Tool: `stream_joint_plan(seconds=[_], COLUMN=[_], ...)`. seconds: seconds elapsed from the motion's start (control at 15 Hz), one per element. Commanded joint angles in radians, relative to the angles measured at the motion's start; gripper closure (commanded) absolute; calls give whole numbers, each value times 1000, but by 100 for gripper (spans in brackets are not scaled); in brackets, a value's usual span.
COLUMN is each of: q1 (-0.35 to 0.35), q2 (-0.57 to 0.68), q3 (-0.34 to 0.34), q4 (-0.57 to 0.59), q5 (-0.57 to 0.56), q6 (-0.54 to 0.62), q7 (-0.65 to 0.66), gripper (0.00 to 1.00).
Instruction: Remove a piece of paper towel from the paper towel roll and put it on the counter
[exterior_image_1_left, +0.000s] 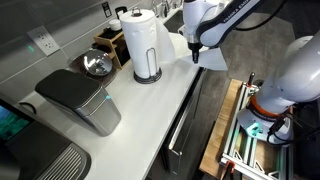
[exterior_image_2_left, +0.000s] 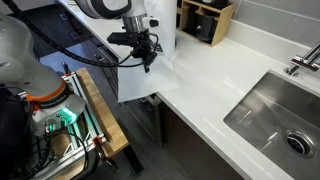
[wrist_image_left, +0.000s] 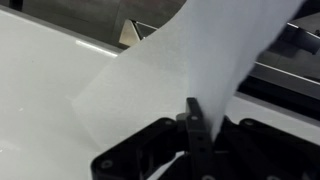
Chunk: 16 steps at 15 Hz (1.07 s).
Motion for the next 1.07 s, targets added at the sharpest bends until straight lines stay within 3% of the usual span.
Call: stream_joint_plan(seconds=[0.0,0.33,0.6,0.67,1.0], q1=[-16,-2,2,3,22], q2=[-55,-84,-92,-98,-94], q3=[15,4,2,3,2], q4=[-15,-11,-9,-8,28], q5=[-19,0,-4,1,30], q6=[-111,-292,-350,-346,-255], q7=[10,-40,-38,-26,0], gripper=[93,91,93,72,40])
